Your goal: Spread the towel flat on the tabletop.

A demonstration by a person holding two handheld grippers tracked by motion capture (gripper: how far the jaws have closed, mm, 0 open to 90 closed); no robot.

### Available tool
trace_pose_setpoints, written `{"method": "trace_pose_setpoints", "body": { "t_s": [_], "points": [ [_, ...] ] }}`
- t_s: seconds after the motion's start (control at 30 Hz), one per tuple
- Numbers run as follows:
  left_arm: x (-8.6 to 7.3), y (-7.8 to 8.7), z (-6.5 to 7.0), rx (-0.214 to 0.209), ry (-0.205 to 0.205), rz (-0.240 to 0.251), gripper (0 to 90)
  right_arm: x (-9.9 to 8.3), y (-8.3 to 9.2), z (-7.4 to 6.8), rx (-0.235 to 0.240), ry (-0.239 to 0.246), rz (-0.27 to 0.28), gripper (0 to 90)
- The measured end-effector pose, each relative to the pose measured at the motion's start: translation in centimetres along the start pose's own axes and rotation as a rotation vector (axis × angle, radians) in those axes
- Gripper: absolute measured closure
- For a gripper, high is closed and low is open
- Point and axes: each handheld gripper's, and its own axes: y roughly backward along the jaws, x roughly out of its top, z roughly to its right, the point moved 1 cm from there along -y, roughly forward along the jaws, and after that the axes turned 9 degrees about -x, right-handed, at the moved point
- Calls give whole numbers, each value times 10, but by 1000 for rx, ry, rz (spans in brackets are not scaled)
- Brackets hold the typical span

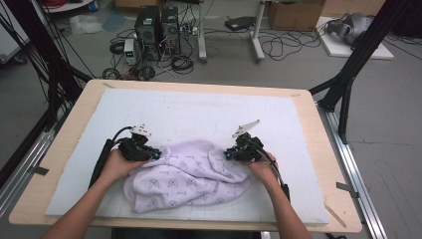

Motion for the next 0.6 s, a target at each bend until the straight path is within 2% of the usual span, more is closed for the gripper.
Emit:
{"method": "trace_pose_setpoints", "body": {
  "t_s": [0.1, 0.13, 0.2, 0.23, 0.33, 0.4, 0.43, 0.47, 0.5, 0.57, 0.6],
  "points": [
    [4, 11, -6, 27, 31, 86, 830, 2, 8, 1, -1, 28, 4, 867],
    [9, 15, -9, 38, 39, 91, 833, 5, 12, 2, -17, 34, 4, 868],
    [21, 24, -16, 62, 53, 146, 834, 15, 26, 10, -67, 46, 20, 869],
    [31, 29, -17, 79, 50, 174, 834, 22, 33, 15, -87, 42, 30, 869],
    [72, 42, -20, 142, -3, 242, 837, 47, 57, 36, -175, 50, 76, 871],
    [103, 50, -22, 208, -47, 302, 831, 67, 70, 52, -245, 40, 112, 869],
    [115, 52, -25, 252, -59, 332, 795, 76, 75, 62, -278, 19, 130, 847],
    [123, 53, -29, 264, -39, 361, 716, 83, 78, 71, -306, 1, 148, 768],
    [129, 53, -32, 250, -16, 370, 617, 86, 79, 78, -336, -9, 164, 680],
    [129, 50, -35, 234, -11, 337, 561, 85, 75, 90, -315, -82, 167, 581],
    [125, 47, -34, 217, -11, 310, 541, 82, 72, 92, -296, -111, 161, 564]
  ]
}}
